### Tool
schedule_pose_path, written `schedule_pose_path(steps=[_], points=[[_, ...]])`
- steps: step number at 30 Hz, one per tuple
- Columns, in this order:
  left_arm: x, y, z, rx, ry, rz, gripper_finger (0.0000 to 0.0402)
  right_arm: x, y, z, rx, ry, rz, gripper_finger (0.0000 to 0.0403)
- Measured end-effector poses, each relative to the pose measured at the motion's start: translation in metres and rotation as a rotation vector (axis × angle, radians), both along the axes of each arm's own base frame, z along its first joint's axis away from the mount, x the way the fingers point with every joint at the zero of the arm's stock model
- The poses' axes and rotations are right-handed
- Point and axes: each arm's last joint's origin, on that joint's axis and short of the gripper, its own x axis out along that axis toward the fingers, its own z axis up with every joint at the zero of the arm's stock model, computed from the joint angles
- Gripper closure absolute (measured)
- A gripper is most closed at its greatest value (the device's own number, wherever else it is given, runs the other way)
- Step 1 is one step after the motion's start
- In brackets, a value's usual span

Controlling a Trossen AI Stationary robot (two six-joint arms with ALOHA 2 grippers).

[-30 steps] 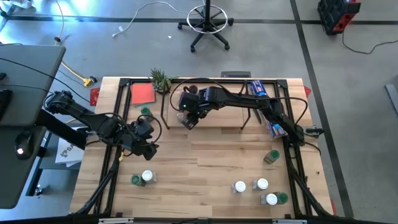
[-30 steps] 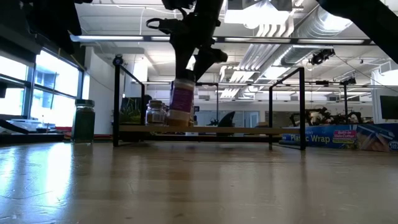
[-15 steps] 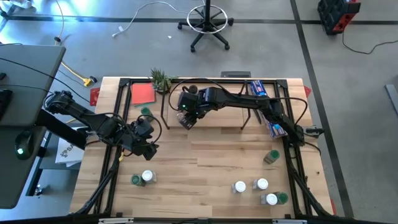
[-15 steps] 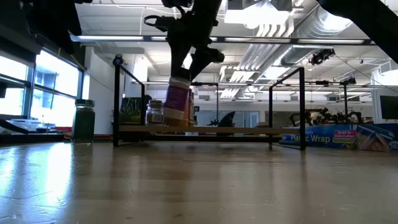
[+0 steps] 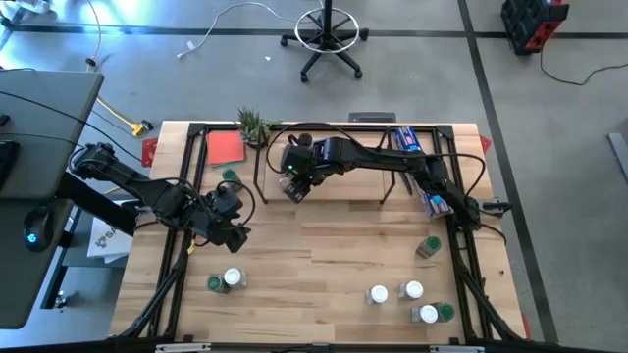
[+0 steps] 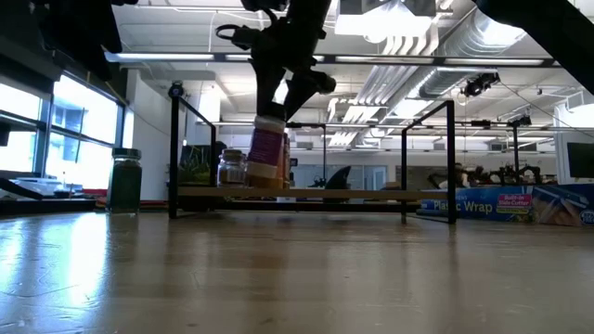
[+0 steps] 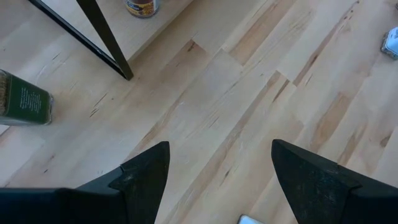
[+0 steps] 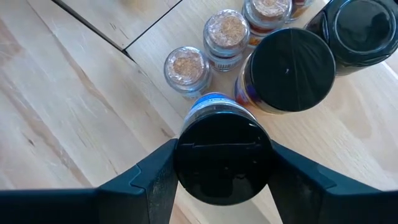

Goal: Shelf spices
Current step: Put the black seasoning bottle aligned with the other black seasoning bottles on the shelf

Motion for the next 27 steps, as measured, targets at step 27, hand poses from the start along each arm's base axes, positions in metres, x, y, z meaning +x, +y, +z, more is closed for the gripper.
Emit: schedule_pose_path(steps=[27], points=[[-0.0001, -0.0003, 0.0000, -0.011, 0.004, -0.004, 0.0127, -0.0009, -0.0001, 0.0003, -0.004, 0.006, -0.003, 0.0135]])
